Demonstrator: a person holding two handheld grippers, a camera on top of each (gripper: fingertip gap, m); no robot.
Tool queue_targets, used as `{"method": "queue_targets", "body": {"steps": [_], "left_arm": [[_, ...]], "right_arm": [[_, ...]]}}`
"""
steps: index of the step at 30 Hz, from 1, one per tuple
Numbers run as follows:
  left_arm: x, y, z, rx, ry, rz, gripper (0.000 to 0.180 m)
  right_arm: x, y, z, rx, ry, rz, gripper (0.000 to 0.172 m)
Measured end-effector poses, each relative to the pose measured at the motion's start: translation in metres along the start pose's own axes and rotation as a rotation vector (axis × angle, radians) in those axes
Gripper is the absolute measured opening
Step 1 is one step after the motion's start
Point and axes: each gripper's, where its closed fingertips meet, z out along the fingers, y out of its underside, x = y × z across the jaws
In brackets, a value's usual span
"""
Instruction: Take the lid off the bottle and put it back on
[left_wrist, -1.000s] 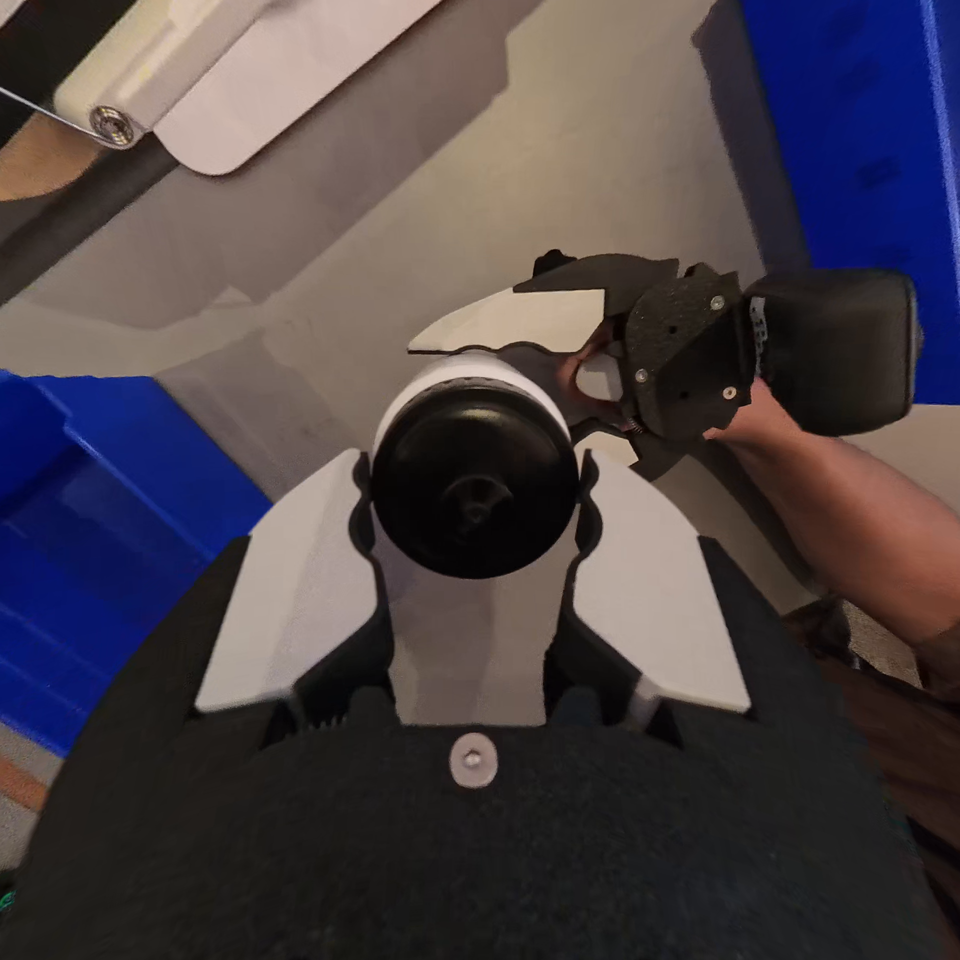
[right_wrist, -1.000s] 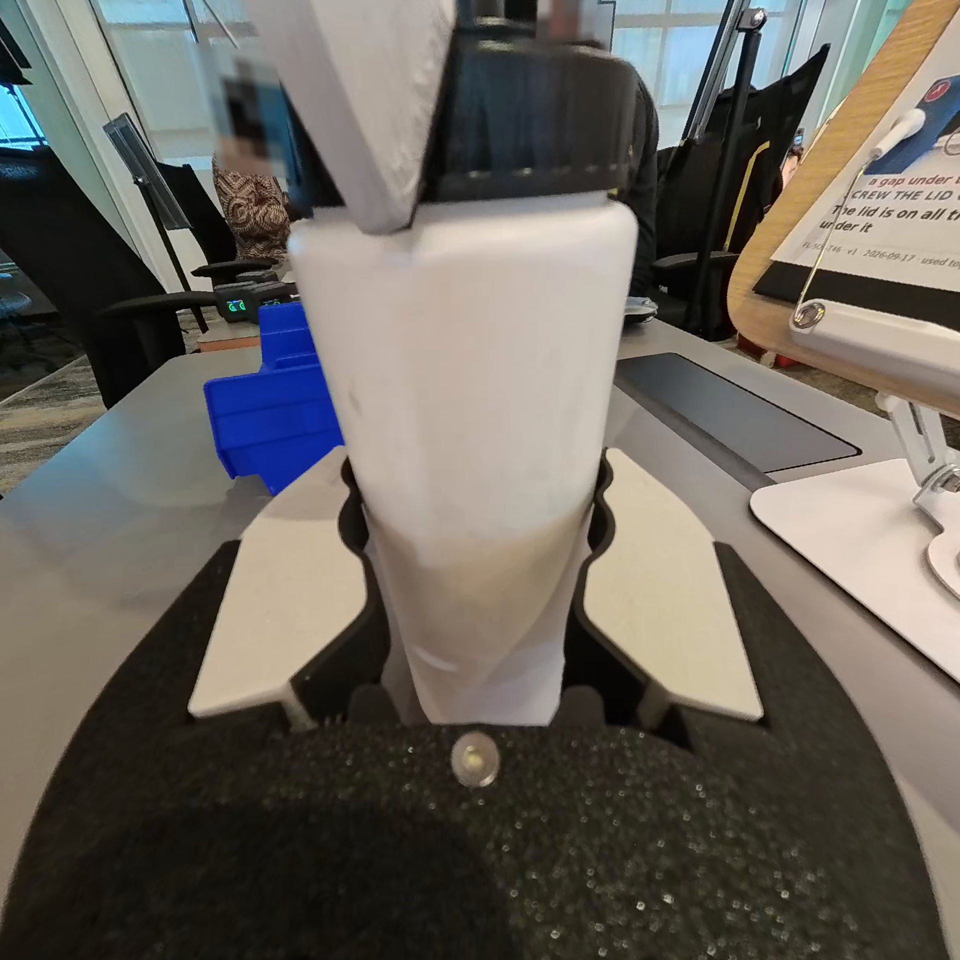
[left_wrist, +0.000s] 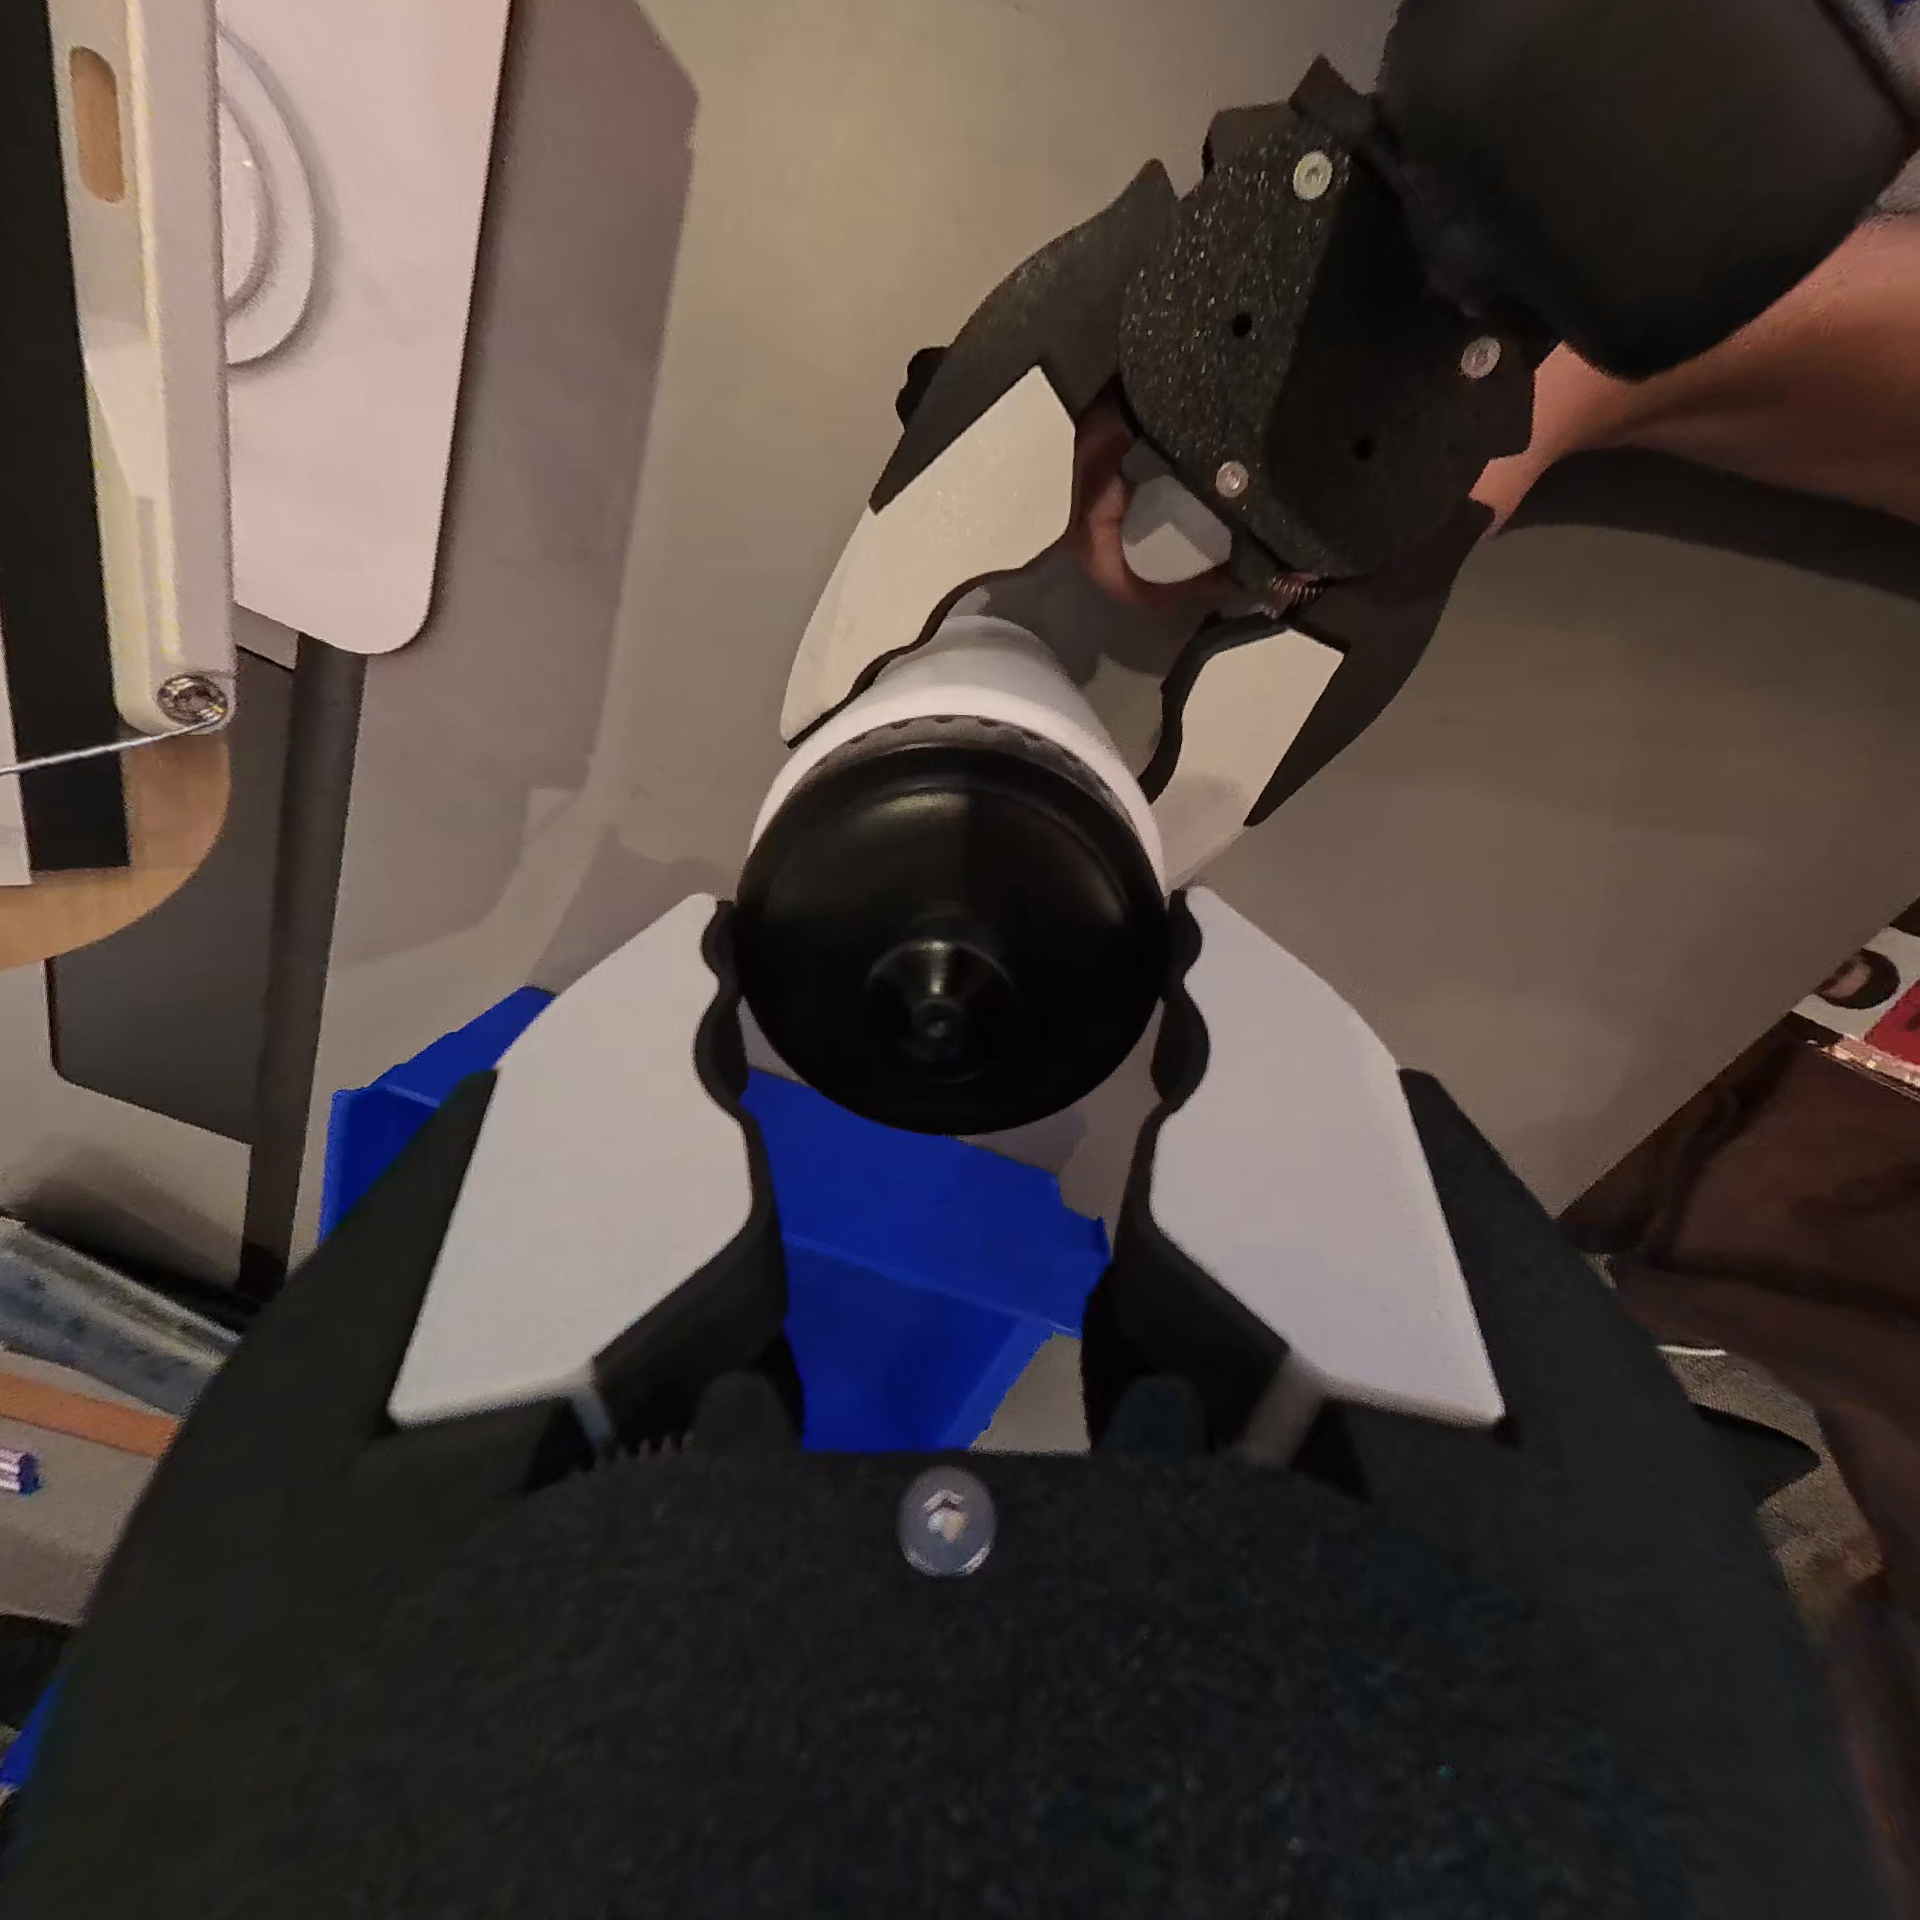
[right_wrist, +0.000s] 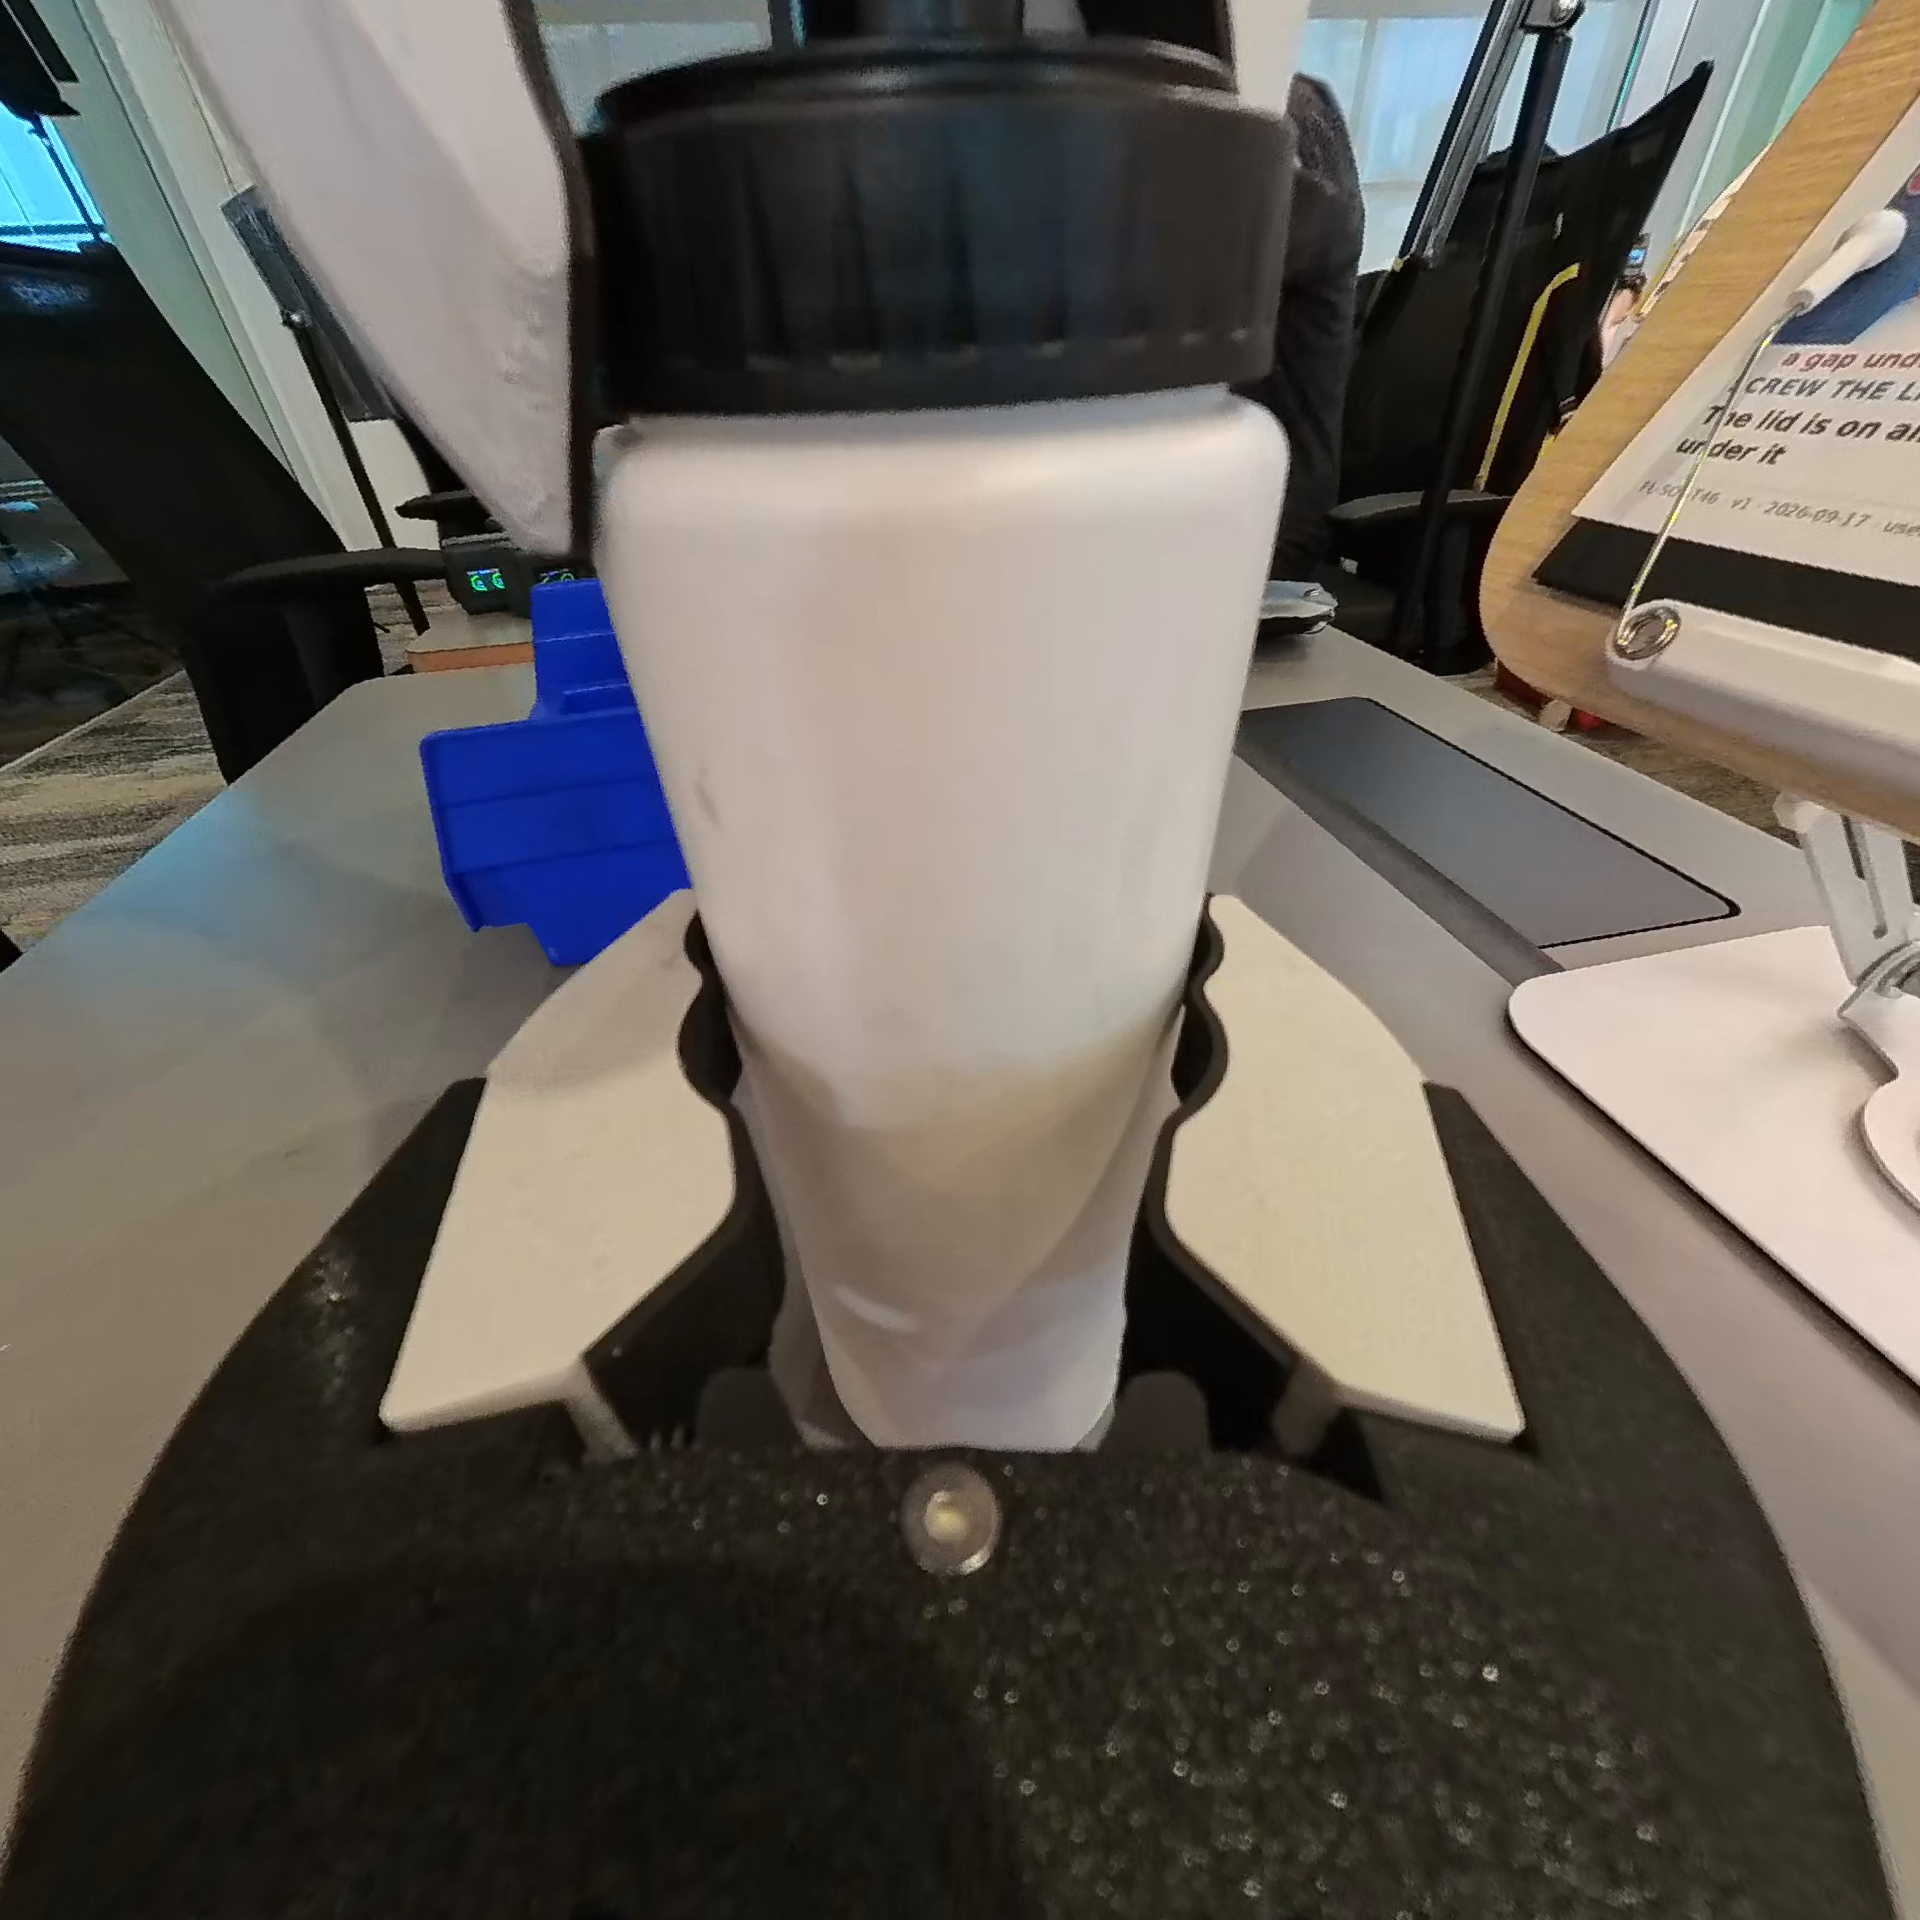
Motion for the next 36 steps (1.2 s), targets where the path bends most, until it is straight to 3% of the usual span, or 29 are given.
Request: {"method": "queue_targets", "body": {"steps": [7,10,13,15,17,20,23,28,33,36], "left_arm": [[0.000,0.001,-0.006,0.120,0.000,-0.060,0.076],[0.012,-0.011,-0.037,0.483,0.062,-0.150,0.078],[0.042,-0.003,-0.066,0.920,0.172,-0.266,0.086],[0.072,0.016,-0.060,1.121,0.230,-0.324,0.084],[0.104,0.034,-0.031,1.218,0.236,-0.402,0.084],[0.151,0.057,0.021,1.219,0.199,-0.489,0.092],[0.177,0.074,0.046,1.242,0.155,-0.555,0.093],[0.189,0.082,0.053,1.268,0.170,-0.547,0.092],[0.188,0.087,0.072,1.163,0.082,-0.453,0.089],[0.188,0.092,0.071,1.160,0.078,-0.442,0.086]], "right_arm": [[-0.003,-0.001,0.002,0.018,-0.011,0.006,0.084],[-0.002,-0.001,0.001,0.030,-0.011,0.005,0.084],[-0.001,-0.001,0.000,0.038,-0.004,0.008,0.084],[0.000,-0.002,-0.001,0.044,-0.002,0.008,0.084],[0.000,-0.002,-0.001,0.050,-0.002,0.007,0.084],[0.000,-0.002,-0.001,0.055,-0.002,0.009,0.084],[0.001,-0.003,-0.002,0.065,-0.002,0.019,0.084],[0.005,-0.005,-0.005,0.101,0.001,0.057,0.084],[0.014,-0.008,-0.012,0.113,0.012,0.156,0.084],[0.014,-0.037,-0.026,0.203,-0.027,0.244,0.084]]}}
